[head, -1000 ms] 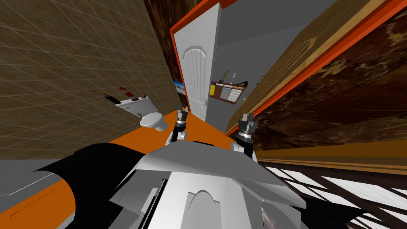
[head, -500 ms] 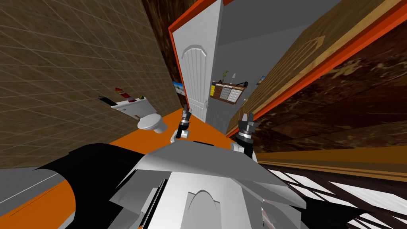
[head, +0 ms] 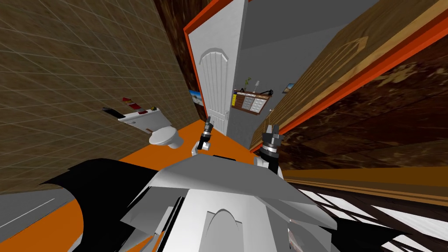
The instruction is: Push the door open
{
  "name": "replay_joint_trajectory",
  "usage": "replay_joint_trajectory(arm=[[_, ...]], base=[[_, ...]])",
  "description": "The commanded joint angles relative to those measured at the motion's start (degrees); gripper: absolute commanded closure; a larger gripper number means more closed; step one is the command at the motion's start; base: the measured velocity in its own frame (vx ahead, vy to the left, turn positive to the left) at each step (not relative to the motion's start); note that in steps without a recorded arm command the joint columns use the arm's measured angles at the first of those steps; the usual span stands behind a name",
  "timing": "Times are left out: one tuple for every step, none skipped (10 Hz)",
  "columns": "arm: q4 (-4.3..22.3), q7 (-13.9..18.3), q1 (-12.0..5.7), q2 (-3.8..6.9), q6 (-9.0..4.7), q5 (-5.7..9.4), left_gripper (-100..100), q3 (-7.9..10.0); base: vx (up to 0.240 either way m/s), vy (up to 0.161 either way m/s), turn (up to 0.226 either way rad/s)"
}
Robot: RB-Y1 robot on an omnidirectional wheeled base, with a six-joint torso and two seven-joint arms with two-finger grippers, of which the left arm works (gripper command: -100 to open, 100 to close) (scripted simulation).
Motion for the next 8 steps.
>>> replay_joint_trajectory(arm=[[2.9, 0.2, -2.01, 0.12, 0.48, -0.10, -100, -0.44], [4.8, 0.3, -3.41, 0.17, 0.57, -0.14, -100, -0.67], [5.6, 0.3, -3.41, 0.17, 0.57, -0.14, -100, -0.67], [7.5, 0.5, -4.82, 0.22, 0.67, -0.18, -100, -0.90], [9.2, 0.6, -6.22, 0.26, 0.77, -0.22, -100, -1.13], [10.2, 0.6, -6.22, 0.26, 0.77, -0.22, -100, -1.13], [12.0, 0.7, -7.65, 0.26, 0.87, -0.26, -100, -1.36], [12.5, 0.7, -7.65, 0.26, 0.87, -0.26, -100, -1.36]], base=[[0.094, 0.090, -0.023], [0.087, 0.096, -0.031], [0.067, 0.042, -0.016], [0.065, 0.027, -0.007], [0.070, 0.050, -0.029], [0.054, 0.045, -0.015], [0.059, 0.041, -0.013], [0.046, 0.029, -0.011]])
